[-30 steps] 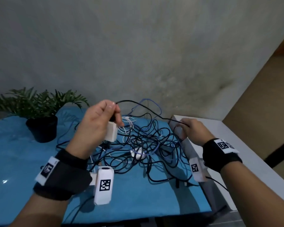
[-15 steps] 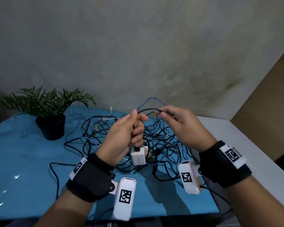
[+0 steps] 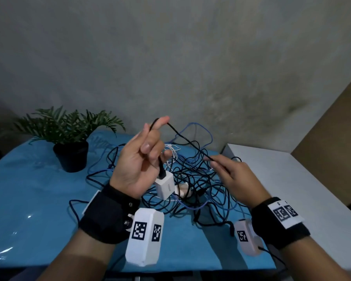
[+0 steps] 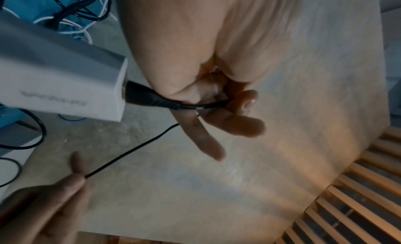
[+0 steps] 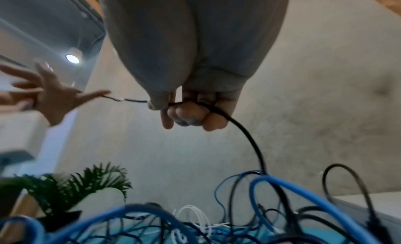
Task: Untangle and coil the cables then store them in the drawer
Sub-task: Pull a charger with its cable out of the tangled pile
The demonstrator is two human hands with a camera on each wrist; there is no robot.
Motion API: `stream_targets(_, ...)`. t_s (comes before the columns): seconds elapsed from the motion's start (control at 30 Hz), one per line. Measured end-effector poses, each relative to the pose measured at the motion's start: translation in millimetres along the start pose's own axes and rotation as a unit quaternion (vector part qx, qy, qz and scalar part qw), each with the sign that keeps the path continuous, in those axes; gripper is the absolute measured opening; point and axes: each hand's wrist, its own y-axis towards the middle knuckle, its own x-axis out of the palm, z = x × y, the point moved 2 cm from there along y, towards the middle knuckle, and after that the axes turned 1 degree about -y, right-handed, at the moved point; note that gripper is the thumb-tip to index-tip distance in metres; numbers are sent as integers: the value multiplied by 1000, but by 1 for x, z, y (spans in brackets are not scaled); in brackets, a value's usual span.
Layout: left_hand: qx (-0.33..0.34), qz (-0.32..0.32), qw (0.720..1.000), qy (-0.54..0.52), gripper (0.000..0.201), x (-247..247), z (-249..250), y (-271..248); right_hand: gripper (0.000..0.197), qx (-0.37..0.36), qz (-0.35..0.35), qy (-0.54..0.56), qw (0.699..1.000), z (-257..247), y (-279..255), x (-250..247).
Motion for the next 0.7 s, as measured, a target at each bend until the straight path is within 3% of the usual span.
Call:
stream_targets(0.1, 53, 5, 999, 0, 41, 3, 13, -1, 36, 18, 4, -76, 997, 23, 7, 4)
stream_targets(0.2, 84, 0, 996, 39, 38, 3, 22, -2, 51, 38, -38, -122, 991, 29, 10, 10)
stream_targets(0.33, 39, 11, 982, 186, 53, -2, 7, 3, 46, -27, -90, -177, 980, -1, 17, 18)
stream_targets(0.43, 5, 38, 955, 295, 49, -14, -11, 8, 41, -103, -90, -224, 965, -31, 20, 18)
stream_targets(0.5, -2, 51, 930, 363, 33, -19, -19, 9, 44, -120, -74, -188, 972, -49, 21, 13)
stream_targets(0.57, -29, 53, 909, 412, 45, -21, -24, 8, 43, -139, -55, -126, 981, -59, 22, 7)
stream_targets(0.7, -59, 38, 895, 440, 35, -19, -18, 9, 16, -145, -7, -10, 989, -60, 29, -4)
